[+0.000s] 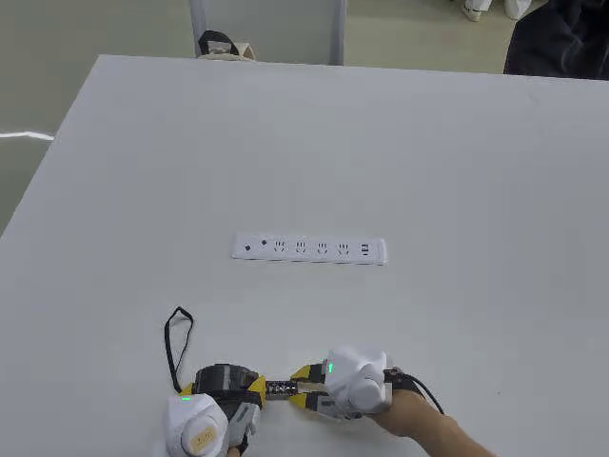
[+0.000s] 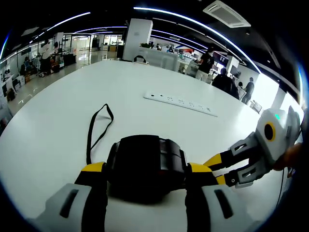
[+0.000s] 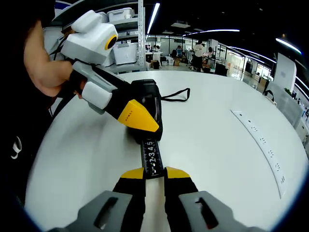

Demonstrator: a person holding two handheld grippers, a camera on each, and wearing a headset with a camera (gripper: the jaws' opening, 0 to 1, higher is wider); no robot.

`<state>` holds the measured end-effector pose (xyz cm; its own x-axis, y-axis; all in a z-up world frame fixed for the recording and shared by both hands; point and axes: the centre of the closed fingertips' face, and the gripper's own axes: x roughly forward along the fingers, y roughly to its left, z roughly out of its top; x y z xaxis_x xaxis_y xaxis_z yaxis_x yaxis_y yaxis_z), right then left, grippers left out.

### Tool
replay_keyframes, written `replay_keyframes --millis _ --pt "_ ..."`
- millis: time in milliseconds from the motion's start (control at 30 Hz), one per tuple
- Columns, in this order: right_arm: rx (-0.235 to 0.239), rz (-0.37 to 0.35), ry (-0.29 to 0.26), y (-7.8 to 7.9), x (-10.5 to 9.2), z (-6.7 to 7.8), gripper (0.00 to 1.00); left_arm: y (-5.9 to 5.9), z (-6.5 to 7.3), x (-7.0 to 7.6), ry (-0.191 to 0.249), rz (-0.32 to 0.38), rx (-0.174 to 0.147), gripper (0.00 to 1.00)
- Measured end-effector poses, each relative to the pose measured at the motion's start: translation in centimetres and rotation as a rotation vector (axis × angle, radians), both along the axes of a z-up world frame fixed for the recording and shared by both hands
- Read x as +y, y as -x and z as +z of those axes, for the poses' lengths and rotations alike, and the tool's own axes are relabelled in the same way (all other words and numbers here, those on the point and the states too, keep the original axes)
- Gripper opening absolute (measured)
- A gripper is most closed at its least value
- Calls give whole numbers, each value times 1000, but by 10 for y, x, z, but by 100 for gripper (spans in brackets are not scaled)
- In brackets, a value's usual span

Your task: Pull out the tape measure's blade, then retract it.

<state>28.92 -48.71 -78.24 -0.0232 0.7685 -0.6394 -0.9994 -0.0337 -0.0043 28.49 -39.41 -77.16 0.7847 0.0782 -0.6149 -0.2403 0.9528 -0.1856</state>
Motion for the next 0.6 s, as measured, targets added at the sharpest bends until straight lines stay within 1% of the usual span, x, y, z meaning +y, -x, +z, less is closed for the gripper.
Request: replay_keyframes --millis 100,233,500,600 --pt "-2 6 0 1 5 0 13 0 4 -1 4 -3 1 62" --pt "-1 12 -4 2 14 0 13 0 5 -2 10 -7 2 62" --pt "-3 32 -7 4 26 0 13 0 6 -1 19 -13 3 62" --pt "-5 41 -5 5 31 0 13 0 4 0 23 -12 3 62"
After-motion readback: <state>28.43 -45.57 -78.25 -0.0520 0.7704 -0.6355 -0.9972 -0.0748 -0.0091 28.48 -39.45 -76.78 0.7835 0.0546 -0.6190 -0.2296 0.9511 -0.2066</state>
